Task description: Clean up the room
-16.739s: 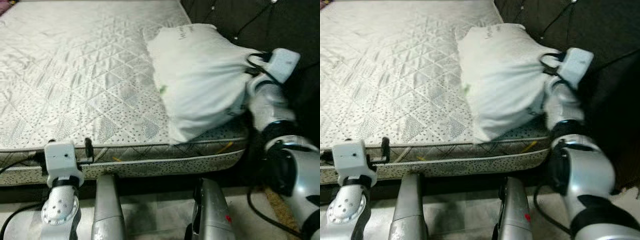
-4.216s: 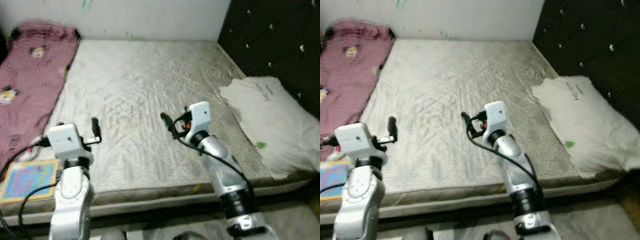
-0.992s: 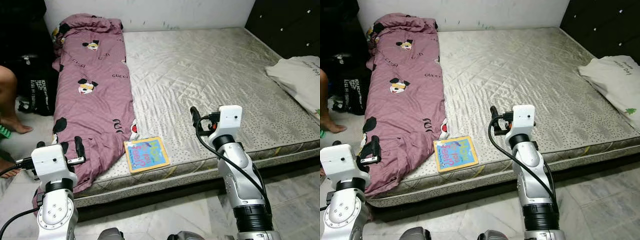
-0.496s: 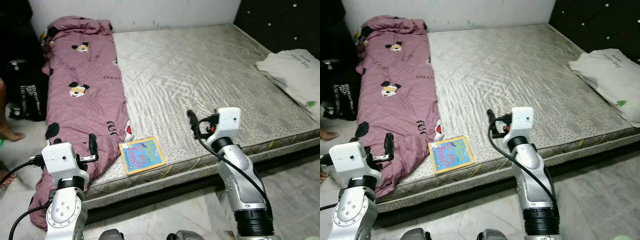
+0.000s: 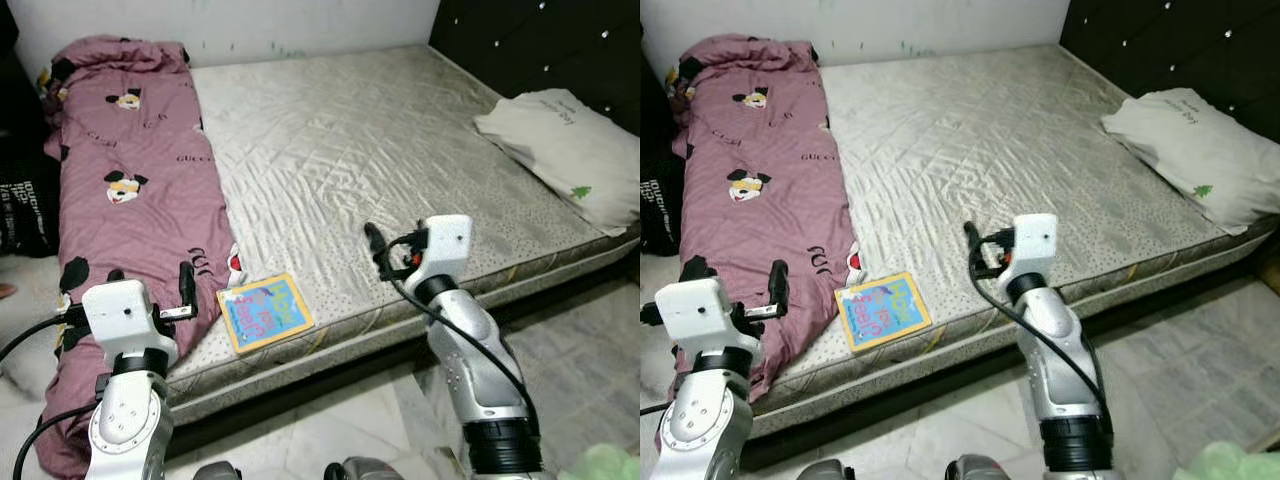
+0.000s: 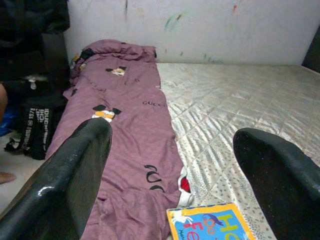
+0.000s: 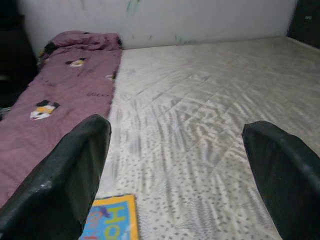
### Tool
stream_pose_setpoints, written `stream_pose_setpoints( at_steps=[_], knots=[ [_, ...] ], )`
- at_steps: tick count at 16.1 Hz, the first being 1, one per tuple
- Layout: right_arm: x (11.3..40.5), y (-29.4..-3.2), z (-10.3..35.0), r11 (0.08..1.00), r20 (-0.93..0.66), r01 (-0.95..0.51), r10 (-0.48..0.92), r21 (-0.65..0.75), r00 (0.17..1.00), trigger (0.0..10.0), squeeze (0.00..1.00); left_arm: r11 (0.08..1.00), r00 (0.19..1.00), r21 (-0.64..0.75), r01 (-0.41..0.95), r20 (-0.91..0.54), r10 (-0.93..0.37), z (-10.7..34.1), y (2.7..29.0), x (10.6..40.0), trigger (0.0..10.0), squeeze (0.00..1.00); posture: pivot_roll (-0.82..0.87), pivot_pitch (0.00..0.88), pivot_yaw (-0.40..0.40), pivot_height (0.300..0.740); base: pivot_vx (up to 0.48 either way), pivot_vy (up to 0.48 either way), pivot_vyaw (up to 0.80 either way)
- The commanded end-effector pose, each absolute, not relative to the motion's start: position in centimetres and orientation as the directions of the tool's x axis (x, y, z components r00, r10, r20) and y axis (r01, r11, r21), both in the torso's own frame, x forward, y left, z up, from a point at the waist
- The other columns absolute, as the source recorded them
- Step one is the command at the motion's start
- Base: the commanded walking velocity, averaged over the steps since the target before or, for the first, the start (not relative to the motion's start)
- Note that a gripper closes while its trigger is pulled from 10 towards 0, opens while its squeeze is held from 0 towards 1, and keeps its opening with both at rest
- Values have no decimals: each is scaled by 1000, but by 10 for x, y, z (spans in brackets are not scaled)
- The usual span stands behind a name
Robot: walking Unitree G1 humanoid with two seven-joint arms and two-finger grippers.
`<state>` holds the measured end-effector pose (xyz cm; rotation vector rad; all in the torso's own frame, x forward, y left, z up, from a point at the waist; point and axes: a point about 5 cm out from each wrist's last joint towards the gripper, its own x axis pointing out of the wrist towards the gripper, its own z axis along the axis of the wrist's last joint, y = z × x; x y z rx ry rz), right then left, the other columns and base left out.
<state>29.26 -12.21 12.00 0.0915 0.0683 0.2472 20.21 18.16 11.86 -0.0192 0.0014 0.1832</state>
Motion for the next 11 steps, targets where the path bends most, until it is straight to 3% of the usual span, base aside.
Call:
stream_pose_setpoints(
  at_steps=[1,11],
  knots=[
    [293,-122,125,964,-43,-248,253,99,966,10000,0,984,984,-20,-180,16,180,123,182,201,10000,0,10,0,-38,740,394,0,0],
    [295,-120,125,959,-48,-268,273,91,961,10000,0,982,982,-11,-190,9,190,122,183,203,10000,0,14,0,-45,740,397,0,0]
  ],
)
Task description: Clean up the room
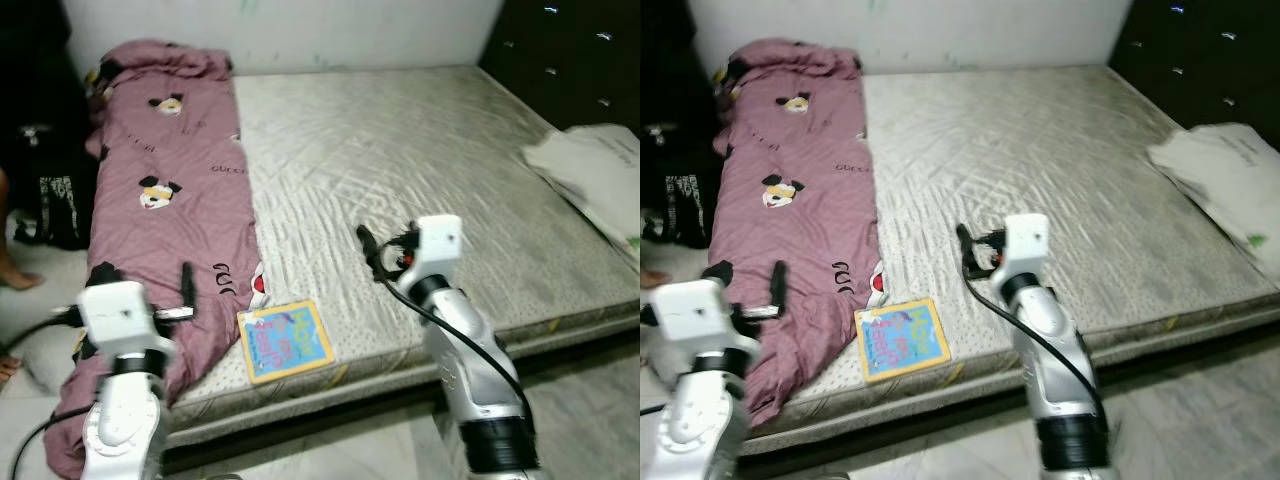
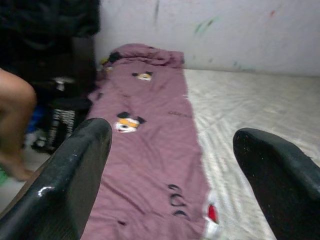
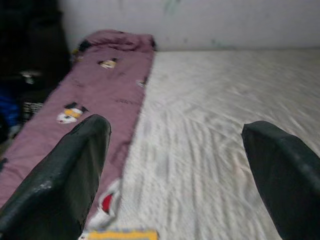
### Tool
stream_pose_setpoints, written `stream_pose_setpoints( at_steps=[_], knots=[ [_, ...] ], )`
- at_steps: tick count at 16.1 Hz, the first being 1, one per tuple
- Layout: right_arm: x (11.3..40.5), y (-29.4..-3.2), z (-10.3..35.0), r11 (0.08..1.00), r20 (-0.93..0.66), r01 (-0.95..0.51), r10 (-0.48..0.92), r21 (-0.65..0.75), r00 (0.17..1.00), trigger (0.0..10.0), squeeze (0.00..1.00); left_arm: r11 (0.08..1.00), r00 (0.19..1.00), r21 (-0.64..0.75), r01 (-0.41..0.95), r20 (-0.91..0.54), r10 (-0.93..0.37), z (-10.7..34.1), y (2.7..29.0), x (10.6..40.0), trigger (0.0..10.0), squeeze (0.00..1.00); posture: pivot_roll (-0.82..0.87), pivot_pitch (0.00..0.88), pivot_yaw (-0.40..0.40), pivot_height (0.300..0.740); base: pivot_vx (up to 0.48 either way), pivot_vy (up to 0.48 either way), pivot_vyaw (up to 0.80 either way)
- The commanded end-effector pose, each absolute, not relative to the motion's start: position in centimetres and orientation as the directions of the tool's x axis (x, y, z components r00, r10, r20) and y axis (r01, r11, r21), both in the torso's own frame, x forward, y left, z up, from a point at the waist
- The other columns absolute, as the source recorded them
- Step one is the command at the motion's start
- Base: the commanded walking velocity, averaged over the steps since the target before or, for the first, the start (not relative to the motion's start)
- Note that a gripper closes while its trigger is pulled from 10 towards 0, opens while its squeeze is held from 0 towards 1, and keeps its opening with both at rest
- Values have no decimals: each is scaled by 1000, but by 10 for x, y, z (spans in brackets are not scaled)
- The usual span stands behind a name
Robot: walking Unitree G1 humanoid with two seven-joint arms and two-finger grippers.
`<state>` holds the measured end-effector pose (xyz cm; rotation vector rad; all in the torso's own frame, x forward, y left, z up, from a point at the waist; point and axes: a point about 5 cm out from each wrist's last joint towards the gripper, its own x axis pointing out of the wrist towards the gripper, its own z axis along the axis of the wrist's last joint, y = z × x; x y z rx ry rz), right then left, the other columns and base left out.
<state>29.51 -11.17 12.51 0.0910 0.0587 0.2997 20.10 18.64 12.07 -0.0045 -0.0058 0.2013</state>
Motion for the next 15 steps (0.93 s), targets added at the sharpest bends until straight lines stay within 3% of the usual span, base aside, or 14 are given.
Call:
stream_pose_setpoints(
  at_steps=[1,13,15],
  knots=[
    [296,-120,125,959,-48,-268,273,92,961,10000,0,981,981,-9,-193,9,193,122,183,203,10000,0,14,0,-45,740,0,0,0],
    [298,-119,121,958,-86,-272,279,92,956,10000,0,967,967,-6,-256,6,256,122,186,206,10000,0,19,0,-48,740,0,0,0],
    [298,-119,120,958,-93,-272,280,89,955,10000,0,965,965,-10,-262,5,262,122,185,208,10000,0,17,0,-50,740,0,0,-800]
  ],
)
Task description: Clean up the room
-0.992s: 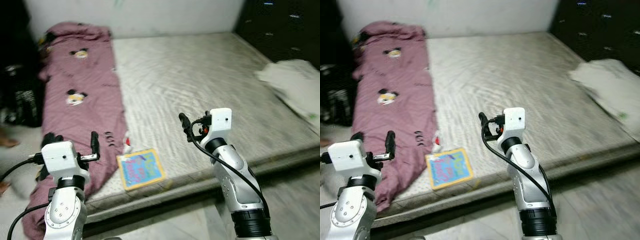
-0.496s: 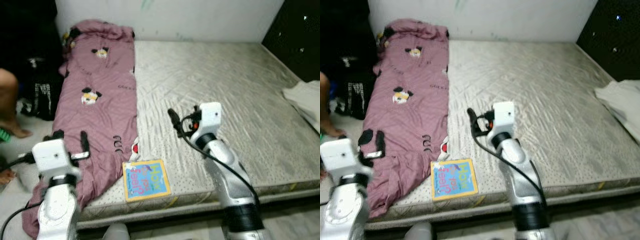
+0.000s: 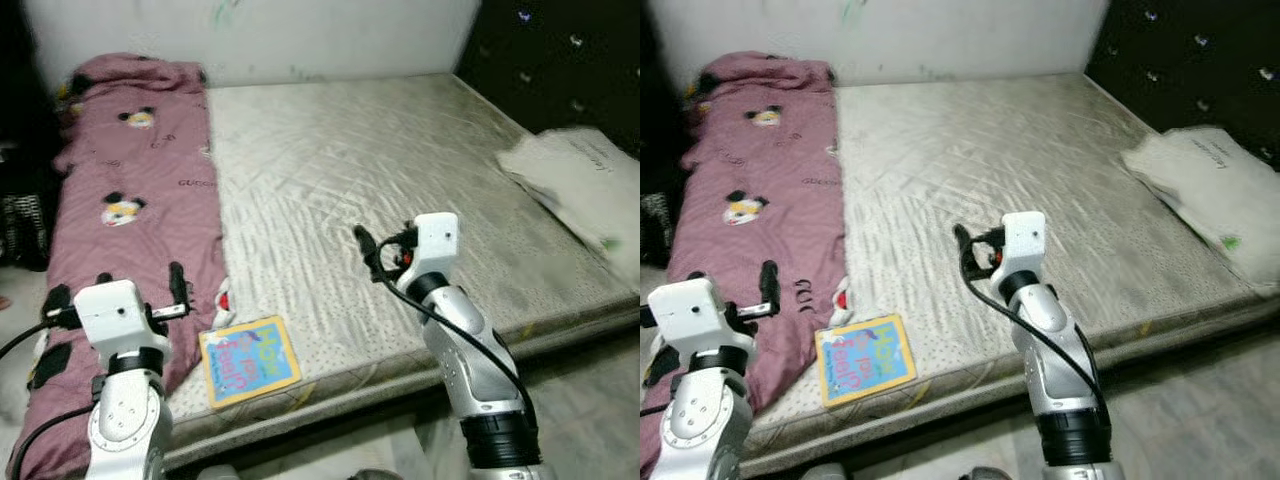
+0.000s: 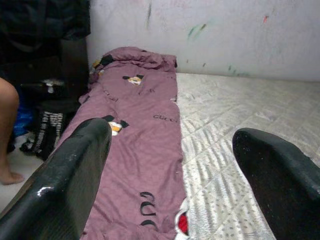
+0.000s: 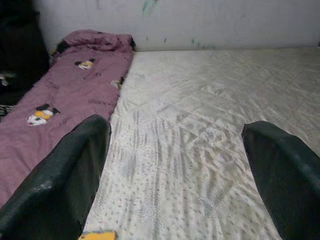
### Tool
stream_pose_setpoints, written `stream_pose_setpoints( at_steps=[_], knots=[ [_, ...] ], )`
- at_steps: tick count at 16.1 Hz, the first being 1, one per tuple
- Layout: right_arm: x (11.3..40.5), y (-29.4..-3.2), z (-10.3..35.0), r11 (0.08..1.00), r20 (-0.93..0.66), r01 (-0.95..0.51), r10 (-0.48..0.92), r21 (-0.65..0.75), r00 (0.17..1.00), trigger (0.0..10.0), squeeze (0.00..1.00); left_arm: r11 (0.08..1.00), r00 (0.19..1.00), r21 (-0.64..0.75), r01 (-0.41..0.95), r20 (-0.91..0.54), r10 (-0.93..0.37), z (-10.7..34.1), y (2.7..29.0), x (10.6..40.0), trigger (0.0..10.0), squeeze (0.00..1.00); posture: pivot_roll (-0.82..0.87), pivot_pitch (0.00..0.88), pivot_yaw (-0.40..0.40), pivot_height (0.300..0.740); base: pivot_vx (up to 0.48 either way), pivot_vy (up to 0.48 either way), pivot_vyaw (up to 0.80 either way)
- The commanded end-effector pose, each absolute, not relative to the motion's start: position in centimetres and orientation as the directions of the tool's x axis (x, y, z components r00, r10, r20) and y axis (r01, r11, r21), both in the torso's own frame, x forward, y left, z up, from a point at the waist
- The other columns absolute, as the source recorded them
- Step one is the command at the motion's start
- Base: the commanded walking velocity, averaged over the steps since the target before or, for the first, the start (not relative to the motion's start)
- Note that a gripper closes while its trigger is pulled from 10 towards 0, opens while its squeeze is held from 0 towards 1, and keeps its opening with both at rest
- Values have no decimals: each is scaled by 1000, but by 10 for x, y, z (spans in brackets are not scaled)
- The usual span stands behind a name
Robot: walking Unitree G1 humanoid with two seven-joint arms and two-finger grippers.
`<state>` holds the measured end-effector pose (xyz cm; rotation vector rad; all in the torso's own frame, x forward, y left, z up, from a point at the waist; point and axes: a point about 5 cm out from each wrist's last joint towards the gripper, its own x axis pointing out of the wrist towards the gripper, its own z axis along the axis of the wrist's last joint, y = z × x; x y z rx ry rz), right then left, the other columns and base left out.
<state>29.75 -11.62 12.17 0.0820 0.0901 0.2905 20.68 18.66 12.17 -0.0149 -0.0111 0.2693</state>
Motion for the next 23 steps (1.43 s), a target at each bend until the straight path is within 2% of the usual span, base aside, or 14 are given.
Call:
stream_pose_setpoints(
  at_steps=[1,5,15,17,18,19,21,23],
  knots=[
    [298,-119,121,958,-90,-273,281,91,955,10000,0,964,964,-12,-265,6,265,123,185,208,10000,0,15,0,-51,740,0,0,-800],
    [298,-119,122,954,-95,-285,294,95,951,10000,0,963,964,-46,-267,7,267,124,184,209,10000,0,16,0,-56,740,0,0,-105],
    [298,-114,124,943,-97,-324,330,72,939,10000,0,961,963,-72,-266,30,268,128,185,210,10000,0,15,0,-58,740,0,470,0],
    [300,-113,121,948,-123,-314,318,45,940,10000,0,957,956,-23,-290,45,290,131,188,210,10000,0,17,0,-57,740,0,0,0],
    [302,-114,121,958,-137,-287,285,9,949,10000,0,950,951,46,-309,28,308,130,190,209,10000,0,17,0,-57,740,0,0,0],
    [302,-114,120,958,-138,-284,284,21,949,10000,0,943,944,38,-329,-3,330,128,192,208,10000,0,18,0,-56,740,0,0,0],
    [303,-115,121,961,-133,-275,276,24,952,10000,0,968,967,-25,-251,22,252,129,189,207,10000,0,18,0,-56,740,0,0,0],
    [304,-116,121,966,-129,-256,257,29,958,10000,0,968,969,-46,-245,20,246,127,187,205,10000,0,24,0,-58,740,0,0,0]
  ],
)
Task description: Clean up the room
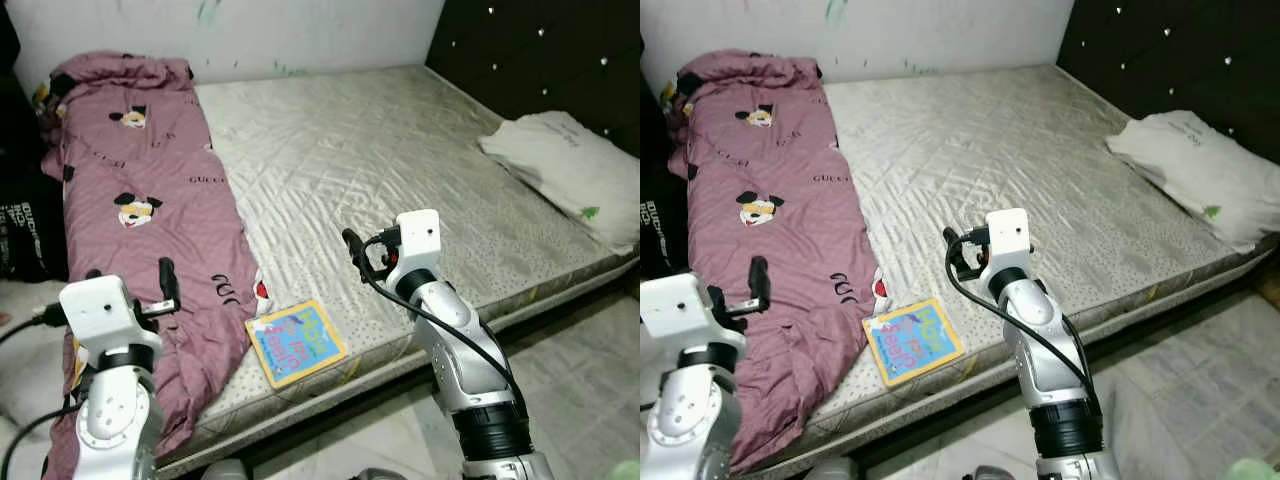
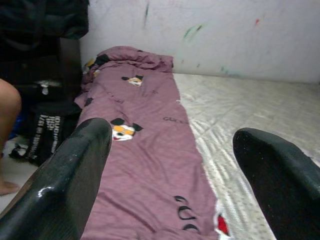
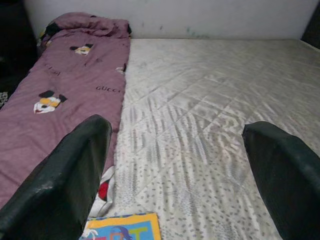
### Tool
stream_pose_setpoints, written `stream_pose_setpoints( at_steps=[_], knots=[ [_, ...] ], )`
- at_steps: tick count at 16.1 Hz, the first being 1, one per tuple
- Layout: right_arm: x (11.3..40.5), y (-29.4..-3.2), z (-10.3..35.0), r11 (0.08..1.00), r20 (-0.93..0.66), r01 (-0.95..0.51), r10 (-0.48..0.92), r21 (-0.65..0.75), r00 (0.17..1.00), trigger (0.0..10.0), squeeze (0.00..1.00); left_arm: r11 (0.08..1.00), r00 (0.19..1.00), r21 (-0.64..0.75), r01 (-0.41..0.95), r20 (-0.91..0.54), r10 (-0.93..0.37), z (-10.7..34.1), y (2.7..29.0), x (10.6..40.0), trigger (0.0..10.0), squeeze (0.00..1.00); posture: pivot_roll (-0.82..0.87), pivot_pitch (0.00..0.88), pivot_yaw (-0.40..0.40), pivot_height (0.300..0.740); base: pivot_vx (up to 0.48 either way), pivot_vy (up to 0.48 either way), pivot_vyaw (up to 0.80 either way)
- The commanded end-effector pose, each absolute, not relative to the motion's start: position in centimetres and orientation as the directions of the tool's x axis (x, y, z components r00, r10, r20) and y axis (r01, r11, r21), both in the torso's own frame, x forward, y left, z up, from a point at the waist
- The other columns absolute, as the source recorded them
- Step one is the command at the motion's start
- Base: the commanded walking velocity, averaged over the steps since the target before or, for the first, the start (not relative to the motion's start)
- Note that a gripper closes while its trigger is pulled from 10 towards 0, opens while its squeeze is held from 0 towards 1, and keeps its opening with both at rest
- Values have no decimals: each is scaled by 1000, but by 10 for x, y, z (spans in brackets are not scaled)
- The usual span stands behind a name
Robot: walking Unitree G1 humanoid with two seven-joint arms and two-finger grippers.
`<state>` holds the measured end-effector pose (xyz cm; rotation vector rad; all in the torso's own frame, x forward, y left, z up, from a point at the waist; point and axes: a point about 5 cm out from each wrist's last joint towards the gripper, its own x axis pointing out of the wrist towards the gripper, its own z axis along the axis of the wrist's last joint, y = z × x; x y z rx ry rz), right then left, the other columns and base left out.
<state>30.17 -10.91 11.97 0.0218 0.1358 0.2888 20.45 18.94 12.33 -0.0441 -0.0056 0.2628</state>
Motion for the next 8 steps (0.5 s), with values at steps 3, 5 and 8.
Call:
stream_pose_setpoints(
  at_steps=[3,5,8],
  knots=[
    [305,-114,121,965,-125,-258,262,44,957,10000,0,971,971,-53,-235,23,236,129,184,205,10000,0,28,0,-60,740,0,0,0],
    [306,-111,123,958,-109,-278,285,69,952,10000,0,966,966,-30,-258,5,258,127,186,205,10000,0,28,0,-60,740,0,0,0],
    [305,-110,124,955,-103,-287,293,73,951,10000,0,963,964,-33,-267,-7,267,125,188,203,10000,0,32,1,-58,740,0,0,0]
  ],
)
